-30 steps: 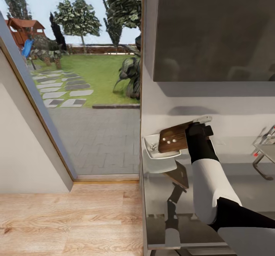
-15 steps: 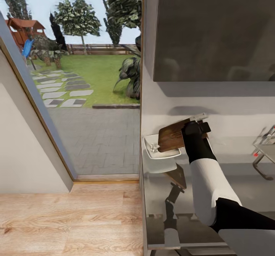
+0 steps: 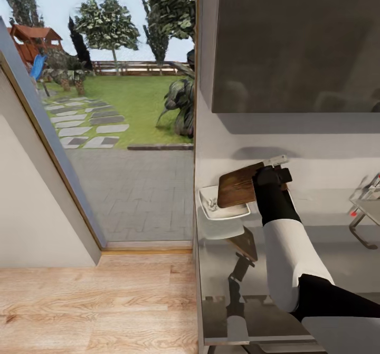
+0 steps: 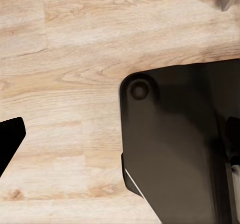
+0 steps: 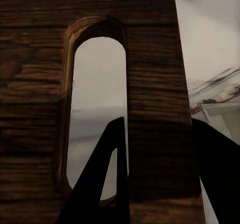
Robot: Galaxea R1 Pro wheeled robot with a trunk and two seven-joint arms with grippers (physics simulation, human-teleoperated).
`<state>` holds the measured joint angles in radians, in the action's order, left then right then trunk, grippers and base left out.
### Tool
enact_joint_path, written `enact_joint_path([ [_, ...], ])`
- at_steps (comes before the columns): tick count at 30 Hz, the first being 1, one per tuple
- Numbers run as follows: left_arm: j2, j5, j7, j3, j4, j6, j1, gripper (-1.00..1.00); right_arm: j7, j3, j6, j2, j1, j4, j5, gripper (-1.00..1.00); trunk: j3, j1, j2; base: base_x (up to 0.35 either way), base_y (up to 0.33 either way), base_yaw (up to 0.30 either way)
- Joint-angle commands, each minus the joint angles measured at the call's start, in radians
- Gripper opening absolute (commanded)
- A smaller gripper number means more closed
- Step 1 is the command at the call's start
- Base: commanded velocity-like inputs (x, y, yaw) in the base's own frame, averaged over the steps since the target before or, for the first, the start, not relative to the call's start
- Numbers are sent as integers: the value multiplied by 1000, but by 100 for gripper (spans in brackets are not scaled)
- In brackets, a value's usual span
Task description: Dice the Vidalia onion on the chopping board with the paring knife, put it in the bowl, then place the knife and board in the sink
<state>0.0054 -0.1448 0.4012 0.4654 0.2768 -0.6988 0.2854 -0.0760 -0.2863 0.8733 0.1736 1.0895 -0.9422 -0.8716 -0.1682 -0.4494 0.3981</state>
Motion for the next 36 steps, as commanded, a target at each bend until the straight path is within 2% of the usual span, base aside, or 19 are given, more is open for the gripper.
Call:
enact_joint_path([
  [1,1,-10,4,9,1,-2,0,100,-7,-5,1,1,1,-13,38,-100,-2,-1,2,0,0,0],
  [5,1,-10,4,9,1,-2,0,100,-7,-9,1,-3,1,-36,146,-100,-2,-1,2,0,0,0],
  [10,1,-10,4,9,1,-2,0,100,13,-8,4,-61,0,-40,311,-100,-2,-1,2,0,0,0],
  [14,1,-10,4,9,1,-2,0,100,60,-4,17,-126,0,-41,424,-100,-2,-1,2,-8,-3,0],
  [18,1,-9,4,9,-4,-3,0,100,118,-3,19,-151,0,-38,444,-100,-2,-1,2,-180,-106,0],
  [21,1,-9,4,9,-5,-3,0,100,136,-2,19,-163,0,-37,447,-100,-2,-1,2,-257,-158,0],
  [36,0,-9,2,9,-10,-2,0,100,148,0,11,-166,-5,-22,449,-100,-2,-1,2,-276,-169,0],
])
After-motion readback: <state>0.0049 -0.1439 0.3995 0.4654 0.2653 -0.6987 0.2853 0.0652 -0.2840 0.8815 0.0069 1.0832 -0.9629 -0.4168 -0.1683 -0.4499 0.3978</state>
